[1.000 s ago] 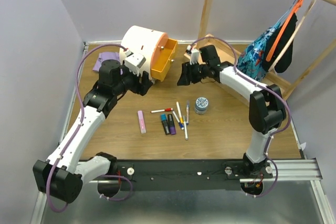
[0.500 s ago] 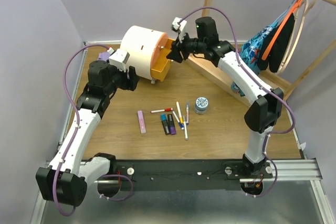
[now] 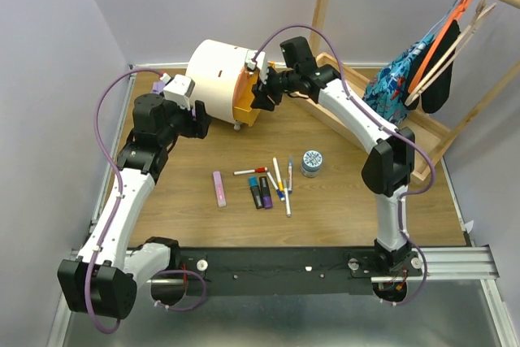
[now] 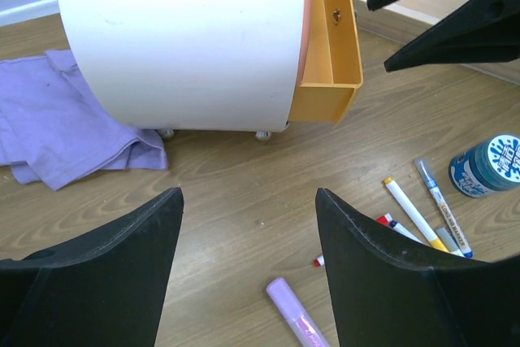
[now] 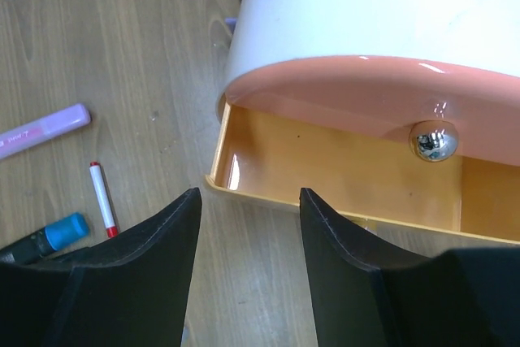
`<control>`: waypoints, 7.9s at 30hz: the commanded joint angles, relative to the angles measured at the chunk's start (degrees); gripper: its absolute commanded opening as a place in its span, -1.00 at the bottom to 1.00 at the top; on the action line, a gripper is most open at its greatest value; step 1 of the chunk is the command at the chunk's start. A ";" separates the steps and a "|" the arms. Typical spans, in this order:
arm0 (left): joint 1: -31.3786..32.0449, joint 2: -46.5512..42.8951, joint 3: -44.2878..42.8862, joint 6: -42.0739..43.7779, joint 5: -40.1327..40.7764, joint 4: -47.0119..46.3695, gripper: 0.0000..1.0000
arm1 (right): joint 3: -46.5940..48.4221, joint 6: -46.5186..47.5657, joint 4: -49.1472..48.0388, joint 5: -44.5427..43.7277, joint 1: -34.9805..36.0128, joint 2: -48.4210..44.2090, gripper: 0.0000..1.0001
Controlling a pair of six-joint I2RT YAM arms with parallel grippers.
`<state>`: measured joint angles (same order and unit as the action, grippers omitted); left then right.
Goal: Sort the stationery into containers
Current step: Open the drawer in the storage box, then pick up the stationery from the center of the board.
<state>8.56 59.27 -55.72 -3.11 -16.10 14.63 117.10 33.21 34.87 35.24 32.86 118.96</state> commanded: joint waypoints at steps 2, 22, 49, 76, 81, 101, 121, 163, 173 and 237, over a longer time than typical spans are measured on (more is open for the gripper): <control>-0.82 0.15 1.58 -1.10 0.10 -1.89 0.50 | 6.56 4.14 4.76 1.67 0.36 3.90 0.20; -1.79 0.33 3.78 -3.56 -0.51 -3.82 0.51 | 13.86 -4.74 1.33 -5.71 0.62 12.18 -0.03; -1.97 2.25 5.89 -6.20 -3.23 -9.62 0.54 | 2.96 -3.15 5.03 -12.13 0.54 4.27 -0.07; -1.61 15.79 -0.62 -4.71 -0.95 -16.56 0.54 | 7.26 0.18 8.54 -0.87 2.55 3.90 0.12; -1.70 15.97 0.00 -4.62 -0.87 -16.92 0.54 | 11.65 0.98 9.25 -3.77 4.05 7.60 0.11; -2.40 17.90 0.00 -5.32 -0.87 -18.68 0.55 | 14.91 1.33 10.74 -9.23 5.02 11.82 -0.52; -2.40 19.22 0.44 -6.47 -0.42 -20.43 0.56 | 10.43 -6.58 12.24 -15.03 5.72 8.93 -0.97; -2.49 24.85 -2.55 -4.36 4.58 -20.79 0.51 | 4.63 -2.10 14.35 -20.92 5.72 3.56 -0.99; -2.76 25.46 -2.37 -4.36 5.37 -20.96 0.51 | 4.90 -1.13 16.10 -21.45 5.72 2.51 -0.99; -4.51 -6.79 11.34 -0.40 -10.01 -2.41 0.63 | -81.59 -39.10 -32.76 -44.21 5.37 -53.31 0.59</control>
<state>5.13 53.80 -43.51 -3.97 -24.82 12.23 37.04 -4.54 8.51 -7.79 38.52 64.14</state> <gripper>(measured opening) 0.812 0.784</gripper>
